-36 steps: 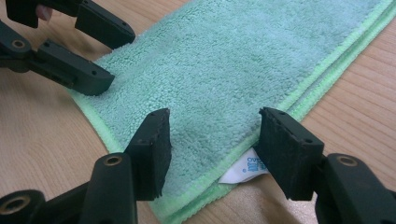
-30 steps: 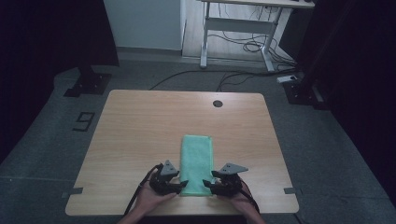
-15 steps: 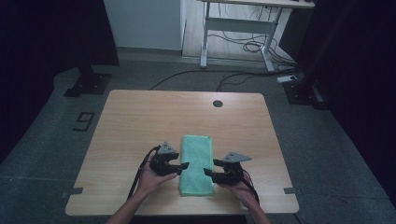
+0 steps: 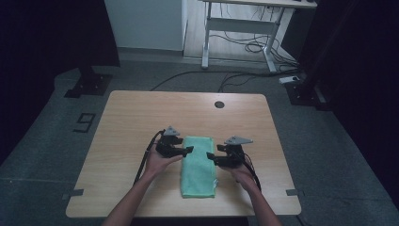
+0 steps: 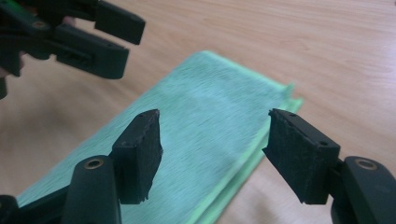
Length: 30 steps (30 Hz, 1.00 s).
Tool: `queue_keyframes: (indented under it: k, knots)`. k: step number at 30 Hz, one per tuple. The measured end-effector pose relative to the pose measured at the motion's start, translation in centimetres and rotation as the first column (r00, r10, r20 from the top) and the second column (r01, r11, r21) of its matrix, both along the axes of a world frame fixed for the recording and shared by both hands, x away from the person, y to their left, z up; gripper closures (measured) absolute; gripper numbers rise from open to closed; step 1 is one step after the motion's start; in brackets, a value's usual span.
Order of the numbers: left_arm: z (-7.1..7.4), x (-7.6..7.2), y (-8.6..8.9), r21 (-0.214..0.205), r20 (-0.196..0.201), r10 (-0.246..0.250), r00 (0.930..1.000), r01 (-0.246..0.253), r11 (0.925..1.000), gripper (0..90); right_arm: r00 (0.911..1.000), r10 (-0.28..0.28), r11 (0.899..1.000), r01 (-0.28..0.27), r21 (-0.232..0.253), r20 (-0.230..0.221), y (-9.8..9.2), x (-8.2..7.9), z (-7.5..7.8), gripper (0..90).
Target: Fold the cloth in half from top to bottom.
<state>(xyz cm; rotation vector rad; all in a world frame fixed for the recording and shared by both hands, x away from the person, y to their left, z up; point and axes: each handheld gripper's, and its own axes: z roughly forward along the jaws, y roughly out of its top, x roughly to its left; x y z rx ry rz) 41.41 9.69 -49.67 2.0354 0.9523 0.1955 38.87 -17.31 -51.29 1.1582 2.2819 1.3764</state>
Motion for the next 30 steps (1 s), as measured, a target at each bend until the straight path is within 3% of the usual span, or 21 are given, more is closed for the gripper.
queue_keyframes:
  k: [3,7,12,15,24,30]
  knots:
    - [-0.2,1.0,-0.2,-0.005,-0.004,0.004,1.0000,-0.004,1.0000,35.1,0.9998,-0.015,1.000,0.015,0.014,-0.015,-0.3,1.5,-0.1,34.9]
    - [-0.7,2.1,-0.6,0.025,-0.004,0.008,1.0000,-0.008,0.9997,35.8,0.9994,-0.026,0.999,0.027,0.029,-0.023,-0.3,2.9,-0.7,35.3]
    - [-1.1,3.3,-0.5,0.032,-0.014,0.023,0.9996,-0.023,0.9992,37.1,0.9977,-0.041,0.999,0.041,0.007,-0.054,-0.1,4.4,-1.2,34.9]
    - [-1.1,3.9,-0.3,0.039,-0.023,0.028,0.9993,-0.027,0.9989,38.1,0.9977,-0.045,0.999,0.046,0.021,-0.052,-0.1,5.0,-1.4,35.9]
    - [-2.1,4.7,0.0,0.030,-0.063,0.036,0.9973,-0.034,0.9989,41.7,0.9942,-0.065,0.998,0.065,-0.005,-0.085,0.0,6.6,-2.1,39.6]
    - [-2.7,5.3,0.5,0.049,-0.086,0.055,0.9948,-0.051,0.9975,44.3,0.9921,-0.068,0.998,0.066,-0.023,-0.105,0.6,7.5,-3.0,41.1]
